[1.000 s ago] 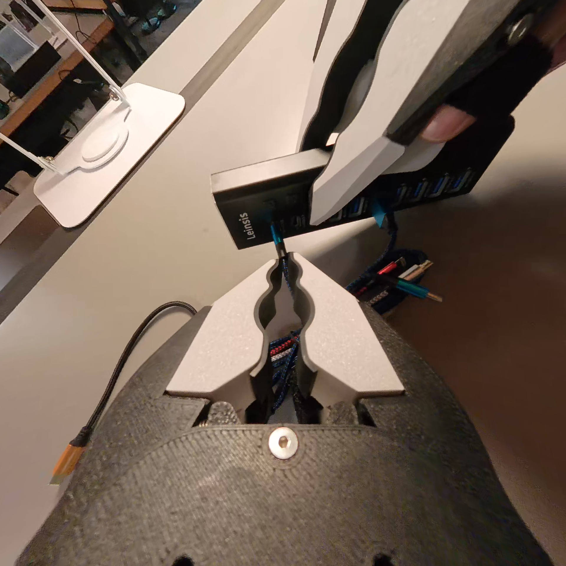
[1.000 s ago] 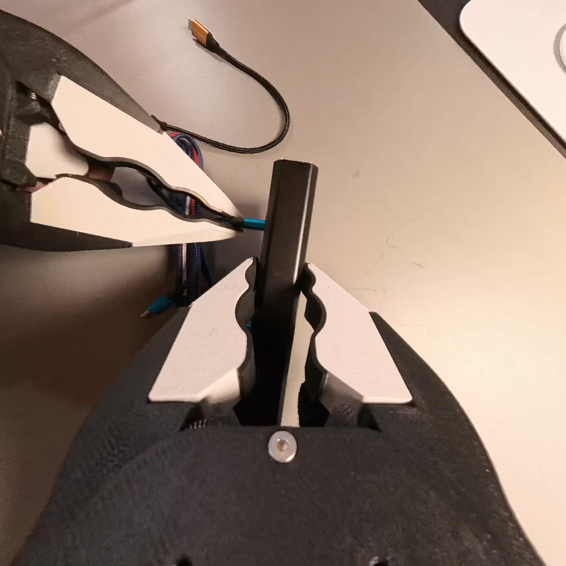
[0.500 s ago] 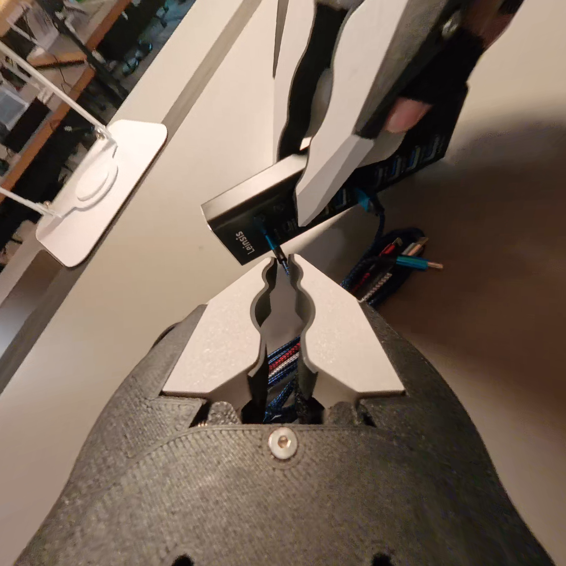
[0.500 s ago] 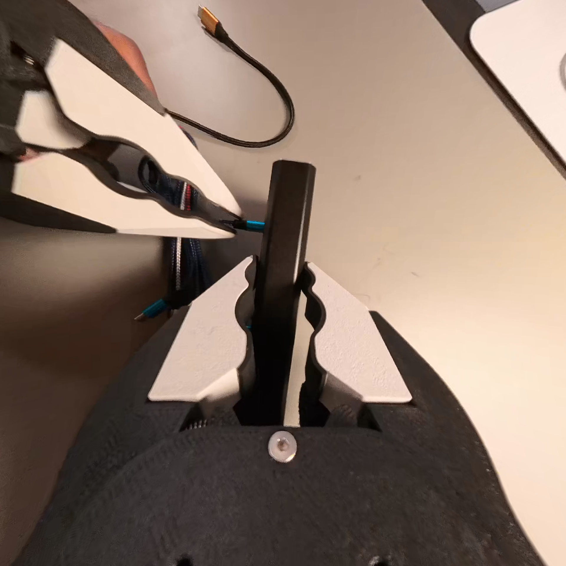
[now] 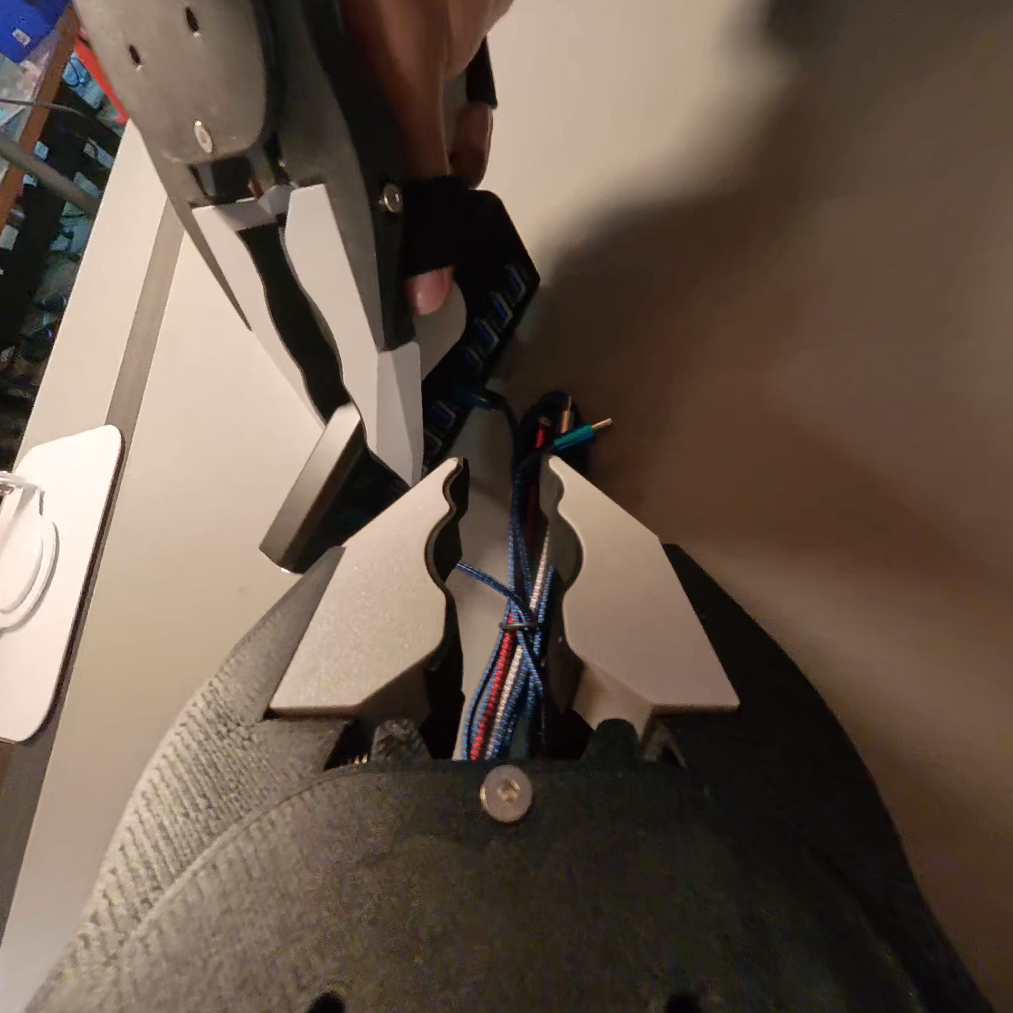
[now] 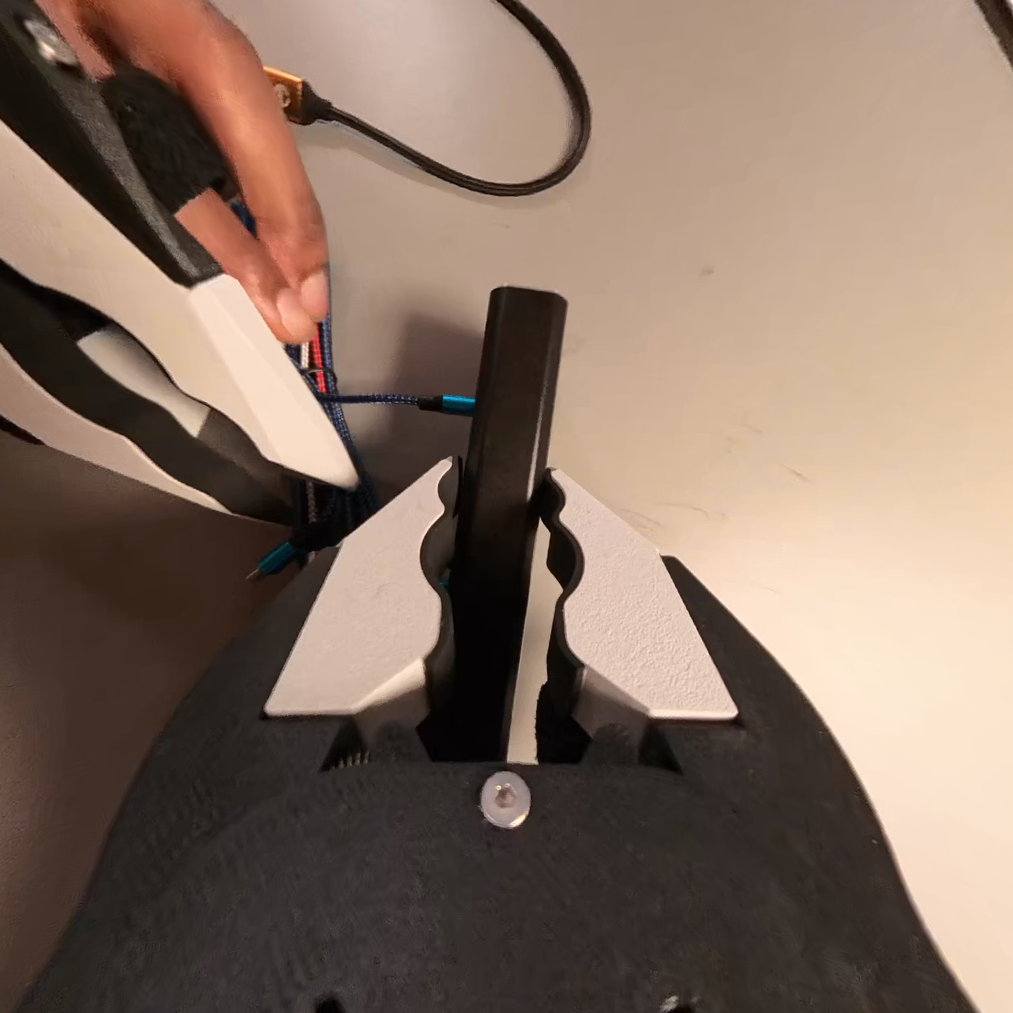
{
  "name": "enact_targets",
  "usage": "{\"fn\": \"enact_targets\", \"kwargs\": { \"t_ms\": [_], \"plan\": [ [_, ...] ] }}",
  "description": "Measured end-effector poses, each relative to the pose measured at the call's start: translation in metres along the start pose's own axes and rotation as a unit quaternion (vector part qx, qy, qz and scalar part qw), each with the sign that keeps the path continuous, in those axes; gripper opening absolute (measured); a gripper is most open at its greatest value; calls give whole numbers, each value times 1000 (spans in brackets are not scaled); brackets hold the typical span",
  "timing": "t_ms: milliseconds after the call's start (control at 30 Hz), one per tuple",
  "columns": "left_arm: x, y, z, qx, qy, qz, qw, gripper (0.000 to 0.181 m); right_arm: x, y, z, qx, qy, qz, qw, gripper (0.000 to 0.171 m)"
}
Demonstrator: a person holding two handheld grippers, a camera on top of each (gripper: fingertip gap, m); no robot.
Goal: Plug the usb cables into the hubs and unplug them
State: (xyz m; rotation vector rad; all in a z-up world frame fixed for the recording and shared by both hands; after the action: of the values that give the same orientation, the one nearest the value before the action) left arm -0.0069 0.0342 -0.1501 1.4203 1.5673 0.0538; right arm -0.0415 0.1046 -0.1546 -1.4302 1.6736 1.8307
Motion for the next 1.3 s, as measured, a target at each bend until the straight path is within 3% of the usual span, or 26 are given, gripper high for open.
{"fn": "enact_targets", "kwargs": {
  "t_ms": [233,500,767,1033,1200,1300],
  "plan": [
    [1,8,23,19,-79,38,996,29,3,-3,-13,-27,21,-12,999,28],
    [7,8,24,16,-87,16,996,21,3,-4,-16,-33,26,-13,999,28],
    [-8,11,9,-32,-68,48,996,14,3,-3,-14,-22,30,-6,999,28],
    [-11,-1,-16,-171,-39,48,983,10,2,-1,-7,3,29,4,1000,28],
    [-14,-21,-36,-287,22,6,958,9,1,2,3,59,19,18,998,27],
    [-14,-28,-38,-288,53,-40,955,9,3,4,3,96,27,24,995,26]
  ]
}}
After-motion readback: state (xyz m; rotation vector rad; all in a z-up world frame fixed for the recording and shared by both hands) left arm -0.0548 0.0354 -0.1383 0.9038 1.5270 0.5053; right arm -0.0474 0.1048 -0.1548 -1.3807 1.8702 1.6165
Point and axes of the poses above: each gripper's, where its closed fingertips meet, x out along the fingers, y out of its top, z = x × y across the jaws, the point moved 3 cm from there along -x, back along the fingers, and after that the axes turned 11 degrees about x, right-handed, at the moved point
